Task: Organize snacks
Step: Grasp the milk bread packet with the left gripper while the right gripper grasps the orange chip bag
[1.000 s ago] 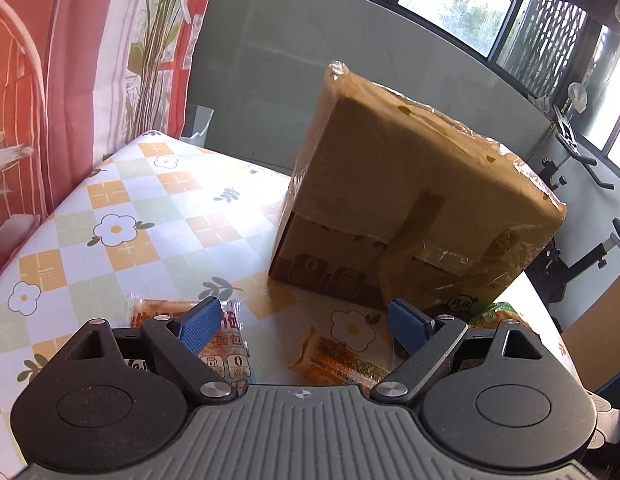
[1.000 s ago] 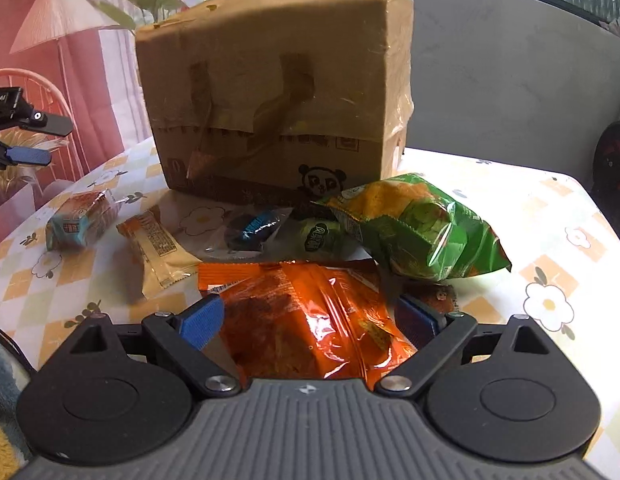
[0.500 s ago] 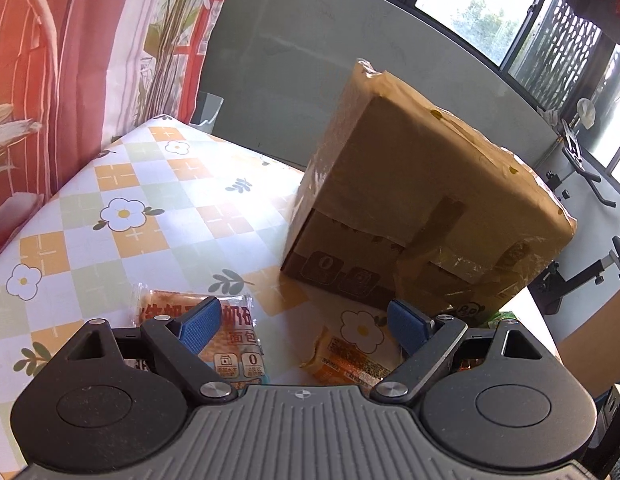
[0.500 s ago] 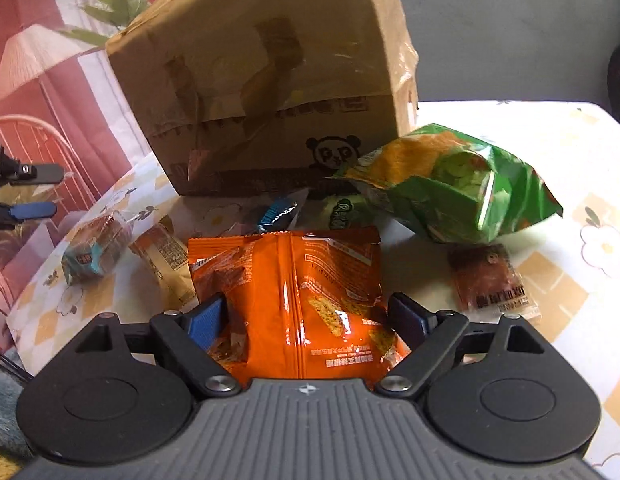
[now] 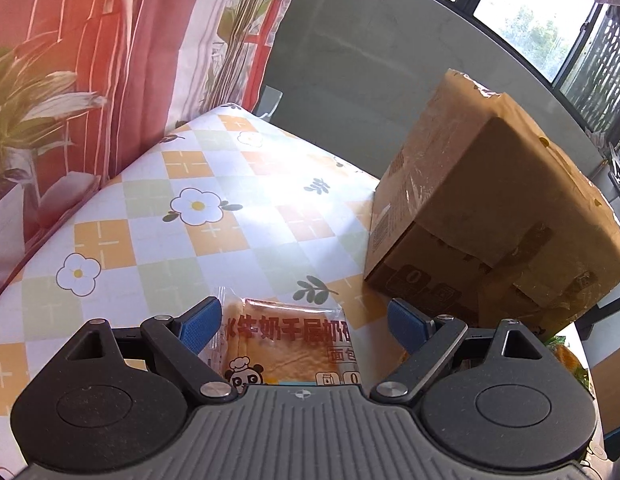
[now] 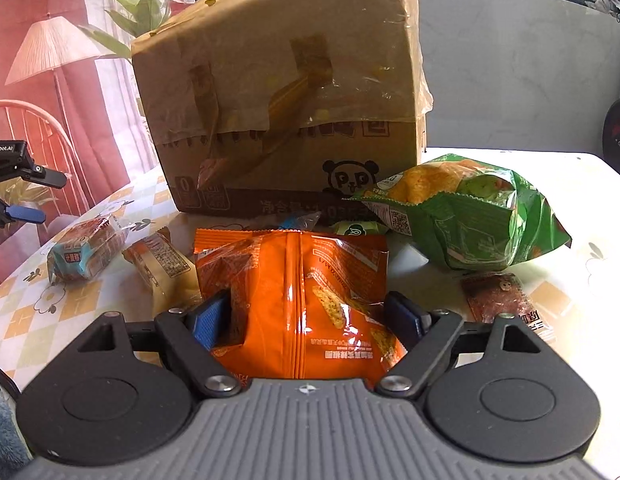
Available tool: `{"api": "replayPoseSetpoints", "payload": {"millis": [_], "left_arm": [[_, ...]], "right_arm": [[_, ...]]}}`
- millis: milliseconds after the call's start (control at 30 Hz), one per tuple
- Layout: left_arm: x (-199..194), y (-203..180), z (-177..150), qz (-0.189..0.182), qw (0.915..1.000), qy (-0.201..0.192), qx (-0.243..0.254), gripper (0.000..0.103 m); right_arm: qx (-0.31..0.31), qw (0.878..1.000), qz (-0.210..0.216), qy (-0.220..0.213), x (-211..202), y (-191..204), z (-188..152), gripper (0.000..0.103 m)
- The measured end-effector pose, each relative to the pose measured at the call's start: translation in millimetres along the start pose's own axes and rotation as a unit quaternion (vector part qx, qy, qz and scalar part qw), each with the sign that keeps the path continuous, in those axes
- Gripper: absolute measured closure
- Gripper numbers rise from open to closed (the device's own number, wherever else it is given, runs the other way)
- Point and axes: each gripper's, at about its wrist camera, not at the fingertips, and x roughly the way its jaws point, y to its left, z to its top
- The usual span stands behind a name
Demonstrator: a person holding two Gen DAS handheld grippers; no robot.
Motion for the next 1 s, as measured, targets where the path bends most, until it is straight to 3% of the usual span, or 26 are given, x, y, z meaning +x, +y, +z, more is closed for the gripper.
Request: {"api": "replayPoseSetpoints", "payload": {"millis": [300,567,800,1000], "left_arm": [[20.3,0.0,-11.7,0.027,0.9991,0.03,0.014,0.012],[42.6,-14.5,-20.1,0.05,0.9951,0.051,0.069,0.012],[45.3,-23.0,-32.0,0.082,0.9911,0.024,0.102,0.01],[37.5,-30.0,-40.7,0.064,0.9902,0.018,0.123,0.022]], "right_arm": [[0.009,1.0,0.006,-0.001,-1.2,-2.0,-1.3,0.019],[0.016,1.0,0.01,-0.001,-1.7,-3.3,-1.2,0.019],[0.02,1.0,0.012,-0.001,-1.6,-3.8,-1.1,0.019],[0.031,0.999,0.018,0.0,-1.1,-6.4,-0.4,0.019]]}}
